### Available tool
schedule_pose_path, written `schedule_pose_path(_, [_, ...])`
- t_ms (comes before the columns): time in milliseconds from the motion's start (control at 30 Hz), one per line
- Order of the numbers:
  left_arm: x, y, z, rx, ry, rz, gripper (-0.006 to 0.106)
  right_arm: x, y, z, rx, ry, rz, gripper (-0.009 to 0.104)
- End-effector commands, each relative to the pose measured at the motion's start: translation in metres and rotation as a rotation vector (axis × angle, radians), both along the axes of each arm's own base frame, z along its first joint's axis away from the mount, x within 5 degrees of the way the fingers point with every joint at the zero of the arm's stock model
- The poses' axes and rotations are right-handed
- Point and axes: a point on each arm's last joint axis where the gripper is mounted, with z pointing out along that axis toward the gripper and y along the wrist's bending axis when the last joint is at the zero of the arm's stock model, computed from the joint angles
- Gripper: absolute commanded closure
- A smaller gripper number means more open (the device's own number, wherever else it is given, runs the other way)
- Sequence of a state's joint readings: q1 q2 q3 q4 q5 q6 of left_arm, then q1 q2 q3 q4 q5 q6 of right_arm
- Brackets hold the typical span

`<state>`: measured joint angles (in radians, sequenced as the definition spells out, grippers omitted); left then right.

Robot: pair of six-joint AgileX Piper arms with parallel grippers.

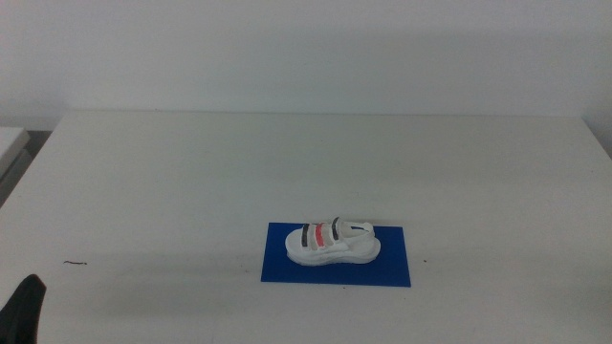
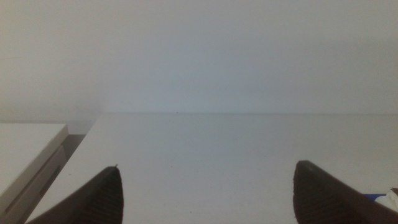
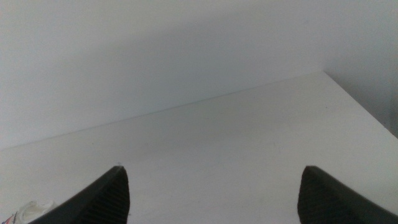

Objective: Use one arm to grab the shoe from the table and place it on the mat.

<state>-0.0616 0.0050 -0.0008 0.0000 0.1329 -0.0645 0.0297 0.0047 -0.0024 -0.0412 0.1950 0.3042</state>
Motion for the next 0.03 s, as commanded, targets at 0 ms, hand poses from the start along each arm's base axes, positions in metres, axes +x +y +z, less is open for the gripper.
schedule_pose_path(0, [-0.0004,-0.0003,0.0008,-0.011,-0.012,-0.006,0.007,-0.0002,0.0000,0.0002,-0.010,-0.011,0.002,0.016])
